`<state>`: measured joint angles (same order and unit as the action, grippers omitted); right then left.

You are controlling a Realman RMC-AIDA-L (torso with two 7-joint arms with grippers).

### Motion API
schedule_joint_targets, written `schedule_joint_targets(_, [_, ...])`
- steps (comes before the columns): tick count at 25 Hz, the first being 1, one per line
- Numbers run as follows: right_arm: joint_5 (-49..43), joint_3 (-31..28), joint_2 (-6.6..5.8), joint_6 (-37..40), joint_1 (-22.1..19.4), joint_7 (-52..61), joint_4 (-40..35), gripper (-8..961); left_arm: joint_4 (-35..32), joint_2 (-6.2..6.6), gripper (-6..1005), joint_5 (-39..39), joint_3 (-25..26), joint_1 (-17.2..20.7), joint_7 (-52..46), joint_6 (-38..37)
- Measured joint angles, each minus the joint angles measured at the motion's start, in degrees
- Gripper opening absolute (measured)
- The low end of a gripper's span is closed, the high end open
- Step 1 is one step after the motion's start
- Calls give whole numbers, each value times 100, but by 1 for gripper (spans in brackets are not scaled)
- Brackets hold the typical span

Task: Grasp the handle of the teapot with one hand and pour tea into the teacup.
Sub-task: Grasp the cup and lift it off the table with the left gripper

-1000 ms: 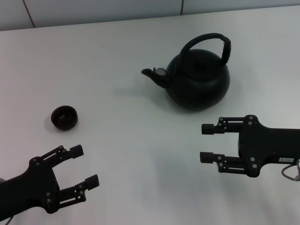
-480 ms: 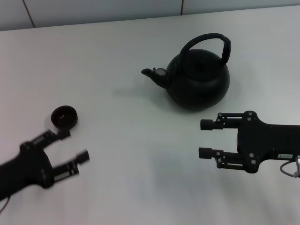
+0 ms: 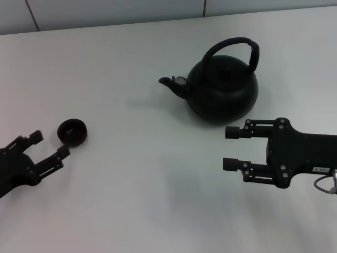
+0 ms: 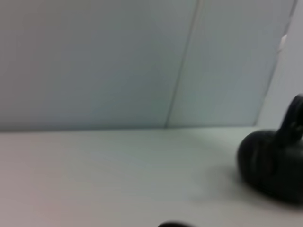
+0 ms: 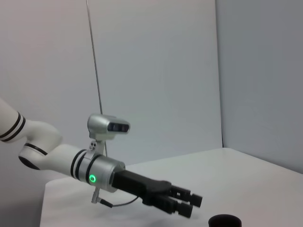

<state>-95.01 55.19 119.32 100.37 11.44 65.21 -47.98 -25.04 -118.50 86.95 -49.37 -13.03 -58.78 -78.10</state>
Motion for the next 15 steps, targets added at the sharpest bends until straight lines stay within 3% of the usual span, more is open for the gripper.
schedule_joint_targets(4, [10, -5, 0, 0, 40, 0, 0, 593, 21, 4, 862, 13, -58, 17, 2, 568])
schedule_joint_targets(15, [106, -9, 4, 0, 71, 0, 2, 593, 256, -20, 862, 5, -102, -206, 7, 980])
